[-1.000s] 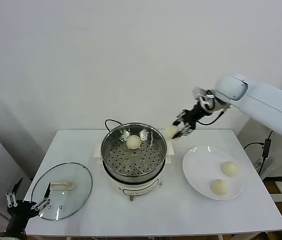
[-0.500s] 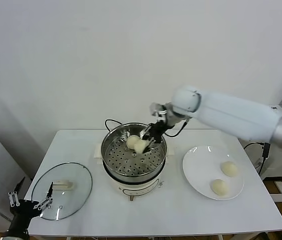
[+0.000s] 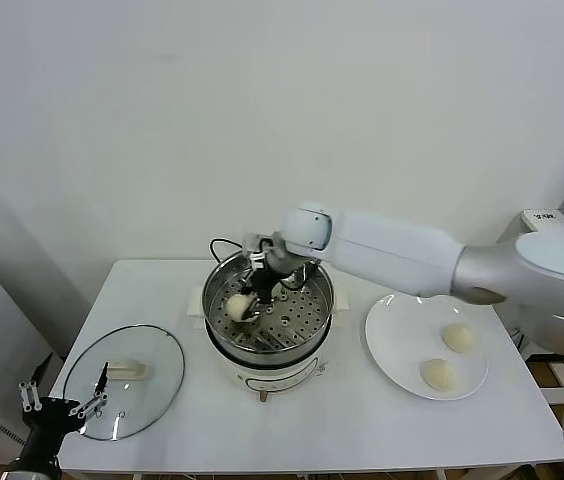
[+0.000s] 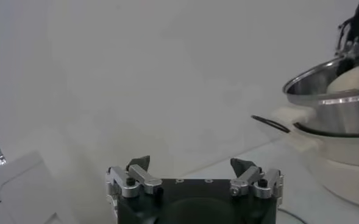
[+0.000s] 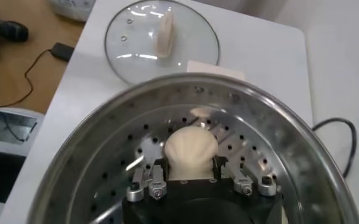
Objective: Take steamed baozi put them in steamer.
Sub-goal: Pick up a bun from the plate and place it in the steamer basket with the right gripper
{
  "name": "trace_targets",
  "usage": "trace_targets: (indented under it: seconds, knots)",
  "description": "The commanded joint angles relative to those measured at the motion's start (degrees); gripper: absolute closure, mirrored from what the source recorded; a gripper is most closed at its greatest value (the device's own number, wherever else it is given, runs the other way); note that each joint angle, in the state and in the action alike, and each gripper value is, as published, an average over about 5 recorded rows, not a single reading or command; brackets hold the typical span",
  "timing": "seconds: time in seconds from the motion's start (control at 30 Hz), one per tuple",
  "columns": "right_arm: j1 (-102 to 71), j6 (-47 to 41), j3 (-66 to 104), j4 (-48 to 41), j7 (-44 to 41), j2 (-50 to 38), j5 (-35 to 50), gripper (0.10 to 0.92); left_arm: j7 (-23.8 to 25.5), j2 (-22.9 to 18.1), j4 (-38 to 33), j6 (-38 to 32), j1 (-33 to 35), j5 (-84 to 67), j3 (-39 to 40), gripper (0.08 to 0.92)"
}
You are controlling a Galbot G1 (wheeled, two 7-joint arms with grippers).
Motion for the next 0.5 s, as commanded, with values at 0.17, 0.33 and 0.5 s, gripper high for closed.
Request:
trace_targets:
  seconds: [0.17, 0.33, 0.5]
  knots:
    - [-2.2, -0.88, 0.78, -3.25, 3.38, 3.89, -0.52, 0.491, 0.01, 0.12, 0.15, -0.14, 0.11, -0.22, -0.42, 0.177]
    - [1.44, -2.1, 1.03, 0.06, 1.85, 0.52, 0.31, 0.353, 0.02, 0.17, 0.11, -0.04, 0.06, -0.11, -0.34, 0.177]
    - [6.55, -2.22, 2.72, 3.65, -3.6, -7.01, -0.29, 0.227, 0.13, 0.08, 0.09, 0.05, -0.26, -0.01, -0.11, 0.177]
